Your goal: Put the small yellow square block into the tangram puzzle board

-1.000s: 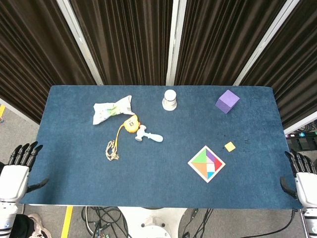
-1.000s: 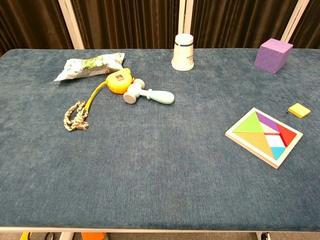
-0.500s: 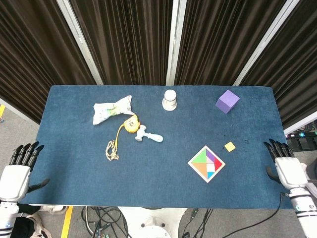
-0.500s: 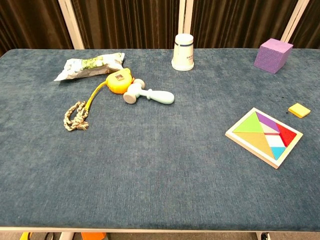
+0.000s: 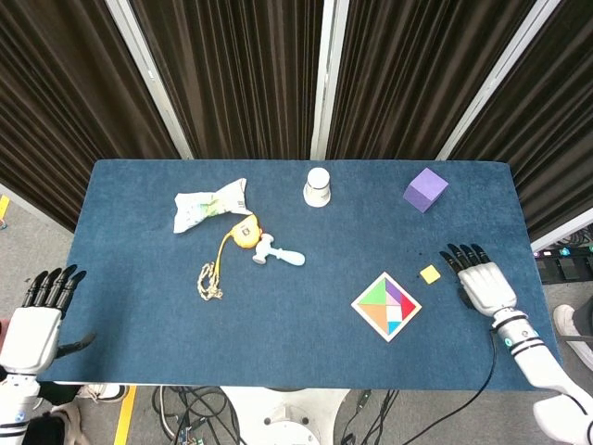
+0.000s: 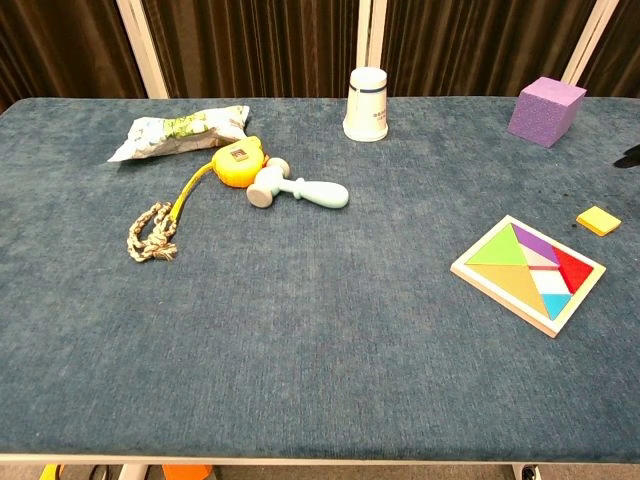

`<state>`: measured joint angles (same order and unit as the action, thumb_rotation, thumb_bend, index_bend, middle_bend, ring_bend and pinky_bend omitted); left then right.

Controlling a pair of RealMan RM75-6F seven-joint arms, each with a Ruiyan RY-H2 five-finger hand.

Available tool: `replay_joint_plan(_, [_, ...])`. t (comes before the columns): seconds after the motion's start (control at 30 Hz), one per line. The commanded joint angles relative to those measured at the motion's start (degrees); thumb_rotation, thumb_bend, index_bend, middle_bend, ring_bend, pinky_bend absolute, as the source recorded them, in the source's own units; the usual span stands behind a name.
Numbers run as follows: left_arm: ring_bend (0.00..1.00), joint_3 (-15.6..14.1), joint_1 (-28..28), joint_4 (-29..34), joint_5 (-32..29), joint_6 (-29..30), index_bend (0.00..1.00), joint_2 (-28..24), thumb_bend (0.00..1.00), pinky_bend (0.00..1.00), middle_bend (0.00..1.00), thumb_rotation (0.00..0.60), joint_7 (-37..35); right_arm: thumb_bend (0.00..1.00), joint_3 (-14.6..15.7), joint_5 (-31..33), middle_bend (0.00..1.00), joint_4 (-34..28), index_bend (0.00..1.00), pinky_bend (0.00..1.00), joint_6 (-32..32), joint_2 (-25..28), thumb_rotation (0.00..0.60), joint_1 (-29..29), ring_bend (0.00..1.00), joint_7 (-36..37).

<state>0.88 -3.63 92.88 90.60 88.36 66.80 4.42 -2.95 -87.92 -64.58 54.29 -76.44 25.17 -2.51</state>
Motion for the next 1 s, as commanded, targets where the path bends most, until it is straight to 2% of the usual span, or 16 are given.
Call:
replay_joint_plan(0.03, [0.0,0.0,0.0,-0.2,-0.1,0.0,0.09,0.0,0.0,0.05,0.04,0.6,-0.3,0.37,0.3,0.1,0.0,1.0,0.0,0.0,-1.2,-1.4,0.6,1.3,0.0,-1.4])
replay_joint_plan(0.43, [0.0,-0.1,0.2,-1.0,-0.4,0.0,0.09,0.0,0.0,0.05,0.04,0.6,-1.3,0.29,0.3,2.1,0.0,3.9,0.0,0.0,-2.8,-5.0,0.6,3.4,0.0,-0.6])
replay_joint_plan(0.83, [0.0,-0.2,0.1,-1.3,-0.6,-0.4,0.1,0.2,0.0,0.05,0.04,0.6,-1.5,0.28,1.4,2.2,0.0,5.6,0.22,0.0,-1.6,-5.6,0.6,3.4,0.0,1.0])
replay_joint_plan(1.0, [0.0,-0.2,0.0,-1.4,-0.7,-0.5,0.1,0.2,0.0,0.05,0.04,0.6,-1.6,0.28,1.6,2.3,0.0,5.9,0.25,0.0,-1.7,-5.8,0.6,3.9,0.0,1.4])
